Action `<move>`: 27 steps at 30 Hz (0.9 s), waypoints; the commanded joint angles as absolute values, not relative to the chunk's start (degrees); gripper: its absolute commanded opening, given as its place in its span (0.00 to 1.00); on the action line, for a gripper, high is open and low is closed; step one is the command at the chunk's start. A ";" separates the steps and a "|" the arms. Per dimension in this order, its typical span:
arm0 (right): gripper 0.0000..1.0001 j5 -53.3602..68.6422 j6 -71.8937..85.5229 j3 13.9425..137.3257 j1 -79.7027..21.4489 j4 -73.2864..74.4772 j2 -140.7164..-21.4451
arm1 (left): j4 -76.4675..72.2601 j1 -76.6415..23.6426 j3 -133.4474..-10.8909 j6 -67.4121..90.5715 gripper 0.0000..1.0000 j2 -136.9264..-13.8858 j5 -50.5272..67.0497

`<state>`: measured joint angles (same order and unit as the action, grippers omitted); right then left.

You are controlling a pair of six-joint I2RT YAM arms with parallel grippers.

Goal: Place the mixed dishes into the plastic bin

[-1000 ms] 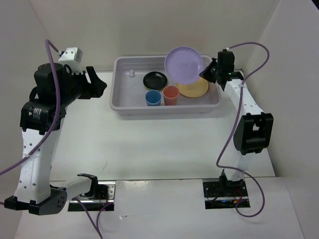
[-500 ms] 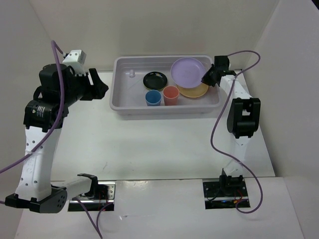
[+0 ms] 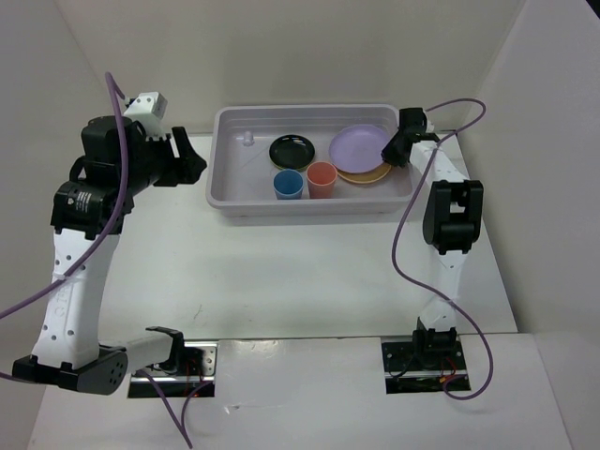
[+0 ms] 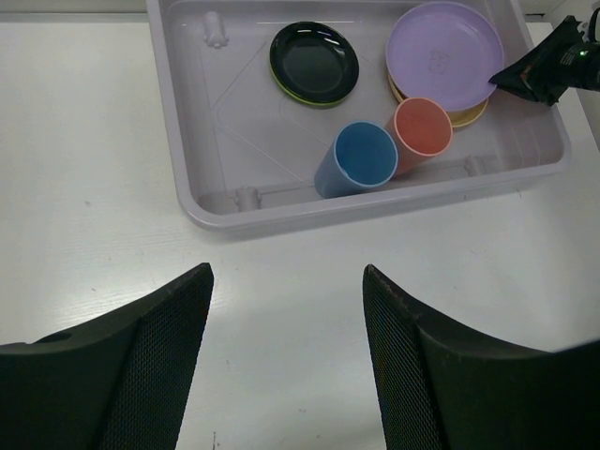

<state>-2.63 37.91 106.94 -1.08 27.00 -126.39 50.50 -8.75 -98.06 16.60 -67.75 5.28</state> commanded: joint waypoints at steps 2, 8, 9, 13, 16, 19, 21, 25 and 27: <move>0.15 -8.25 37.79 109.68 -1.58 28.82 -126.74 | 48.25 -8.44 -98.00 15.82 0.72 -67.76 6.33; 0.29 -10.28 37.27 110.30 -1.58 29.36 -127.35 | 48.25 -8.44 -99.23 15.82 0.72 -68.81 7.38; 0.33 -10.28 37.27 110.82 -1.58 29.36 -127.35 | 48.25 -8.44 -99.23 15.82 0.72 -68.82 7.38; 0.43 -10.81 36.74 111.88 -2.63 29.36 -124.46 | 48.25 -8.44 -99.76 15.82 0.72 -68.82 7.38; 0.47 -11.43 36.12 113.55 -3.77 30.06 -120.95 | 48.25 -8.44 -100.28 15.82 0.72 -68.82 7.91; 0.60 -11.43 34.64 115.05 -4.92 31.38 -116.64 | 48.78 -8.44 -100.81 15.82 0.72 -69.35 8.43; 0.78 -11.43 33.84 115.58 -5.62 31.99 -112.18 | 49.30 -8.44 -100.81 15.82 0.72 -69.35 8.96; 1.00 -8.97 32.34 108.83 -6.77 29.63 -102.06 | 49.31 -8.44 -100.81 16.35 0.72 -68.82 8.96; 1.00 -2.92 31.82 102.50 -6.77 27.26 -94.97 | 49.31 -8.44 -99.50 16.35 0.72 -68.12 9.58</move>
<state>-7.75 33.47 107.11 -6.28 30.41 -106.13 50.59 -8.75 -98.78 16.64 -69.32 7.92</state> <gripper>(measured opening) 0.998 0.724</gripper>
